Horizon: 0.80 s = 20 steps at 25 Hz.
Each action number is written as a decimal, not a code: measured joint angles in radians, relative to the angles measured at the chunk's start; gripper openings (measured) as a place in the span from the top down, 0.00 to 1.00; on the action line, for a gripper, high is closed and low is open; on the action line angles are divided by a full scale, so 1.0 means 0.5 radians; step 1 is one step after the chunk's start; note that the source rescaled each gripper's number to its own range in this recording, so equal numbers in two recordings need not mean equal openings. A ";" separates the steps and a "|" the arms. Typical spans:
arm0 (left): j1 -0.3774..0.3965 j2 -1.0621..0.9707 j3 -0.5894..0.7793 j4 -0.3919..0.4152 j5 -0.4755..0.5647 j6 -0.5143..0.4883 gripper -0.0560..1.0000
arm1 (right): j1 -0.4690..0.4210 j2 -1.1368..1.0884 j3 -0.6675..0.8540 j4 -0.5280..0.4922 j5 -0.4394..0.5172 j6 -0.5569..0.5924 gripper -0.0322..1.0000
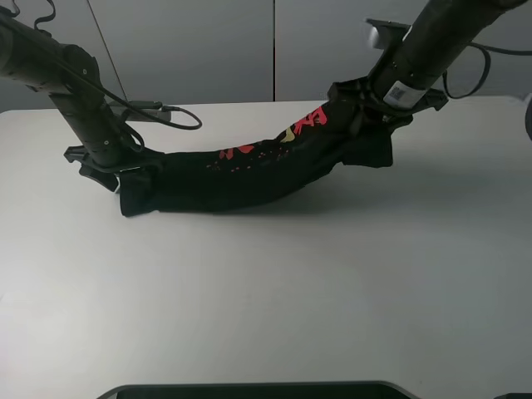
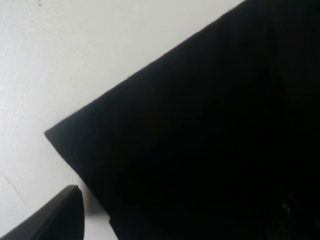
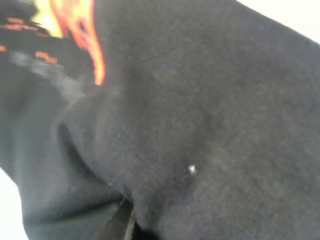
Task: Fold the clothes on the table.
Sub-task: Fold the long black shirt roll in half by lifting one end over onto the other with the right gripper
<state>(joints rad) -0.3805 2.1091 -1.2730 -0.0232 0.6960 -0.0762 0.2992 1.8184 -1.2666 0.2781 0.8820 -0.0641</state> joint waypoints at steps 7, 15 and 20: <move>0.000 0.000 0.000 0.000 0.000 0.031 0.05 | 0.000 0.026 -0.164 0.642 0.062 -0.370 0.71; 0.000 0.000 0.000 0.000 0.000 0.045 0.05 | 0.114 0.248 -0.168 1.299 -0.011 -0.773 0.71; 0.000 0.003 0.000 0.000 0.000 0.045 0.05 | 0.328 0.403 -0.168 1.519 -0.178 -0.900 0.71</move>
<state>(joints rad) -0.3805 2.1107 -1.2730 -0.0232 0.6960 -0.0534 0.4631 2.0199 -1.3504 1.0374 0.7932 -0.5142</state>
